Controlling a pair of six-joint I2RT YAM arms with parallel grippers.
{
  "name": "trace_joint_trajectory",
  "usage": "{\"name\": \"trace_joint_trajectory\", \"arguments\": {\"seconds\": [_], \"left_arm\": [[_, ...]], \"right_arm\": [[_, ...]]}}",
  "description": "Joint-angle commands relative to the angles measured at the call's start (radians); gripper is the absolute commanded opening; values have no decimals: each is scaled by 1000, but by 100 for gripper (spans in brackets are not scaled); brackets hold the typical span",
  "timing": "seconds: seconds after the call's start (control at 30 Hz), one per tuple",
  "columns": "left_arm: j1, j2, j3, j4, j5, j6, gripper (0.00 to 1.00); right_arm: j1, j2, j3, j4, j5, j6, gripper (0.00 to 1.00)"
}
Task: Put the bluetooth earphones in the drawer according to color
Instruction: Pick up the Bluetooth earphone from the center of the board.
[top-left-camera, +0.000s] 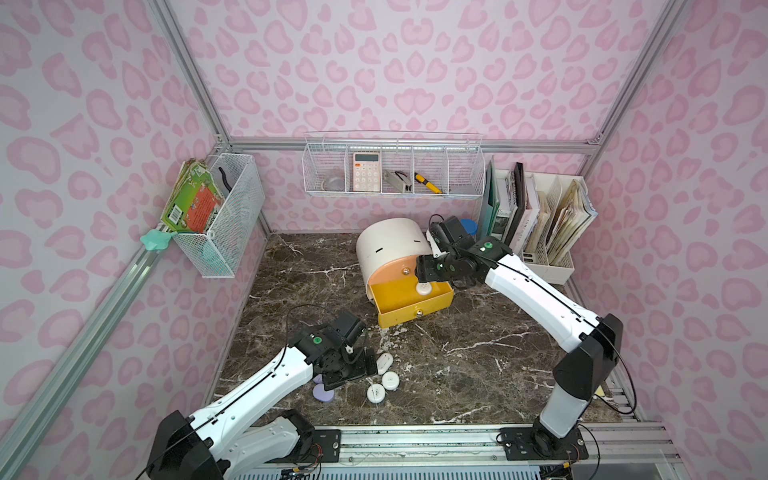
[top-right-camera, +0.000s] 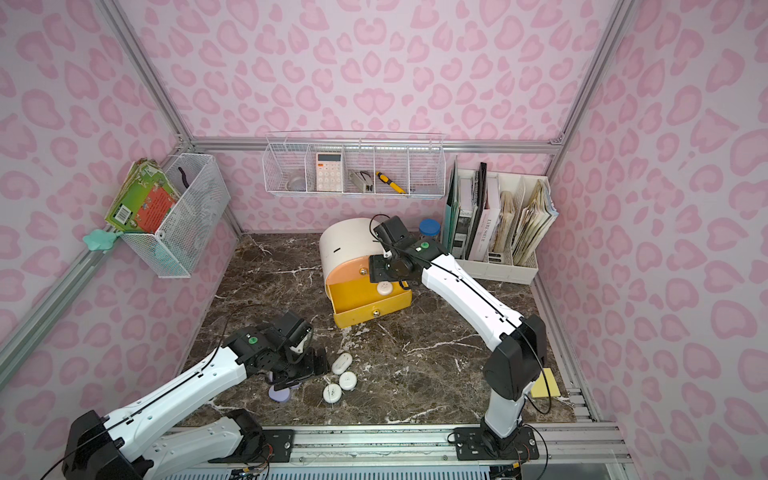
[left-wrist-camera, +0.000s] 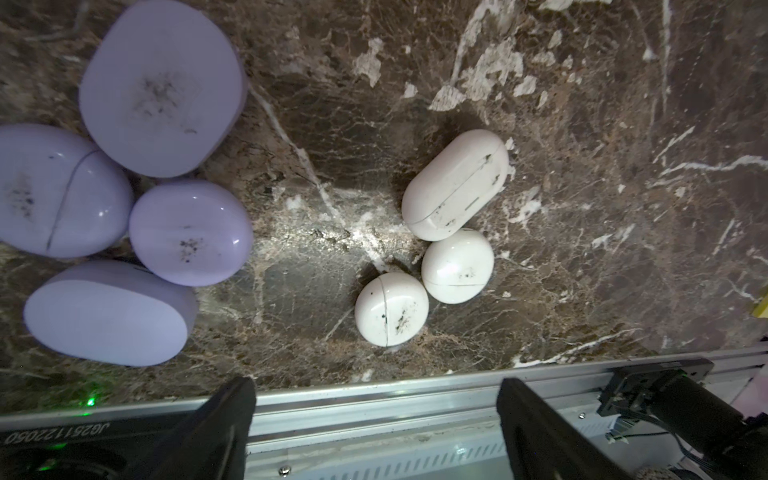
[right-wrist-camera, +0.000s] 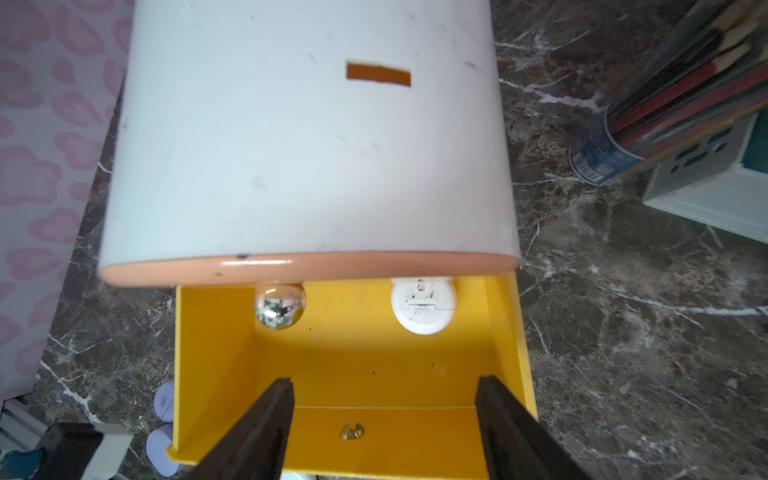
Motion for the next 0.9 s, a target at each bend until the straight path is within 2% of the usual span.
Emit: {"name": "trace_joint_trajectory", "arguments": {"seconds": [0.0, 0.3, 0.57, 0.67, 0.87], "left_arm": [[-46, 31, 6, -20, -56, -38, 93], [-174, 161, -14, 60, -46, -93, 92], [-234, 328, -14, 134, -42, -108, 92], [-240, 386, 1, 132, -60, -106, 87], [-243, 450, 12, 129, -92, -102, 69]], "right_arm": [[-1, -82, -85, 74, -27, 16, 75], [-31, -347, -452, 260, -74, 78, 80], [-75, -439, -575, 295, -103, 89, 81], [-81, -452, -597, 302, -112, 88, 81], [-97, -474, -630, 311, -125, 89, 81]]}}
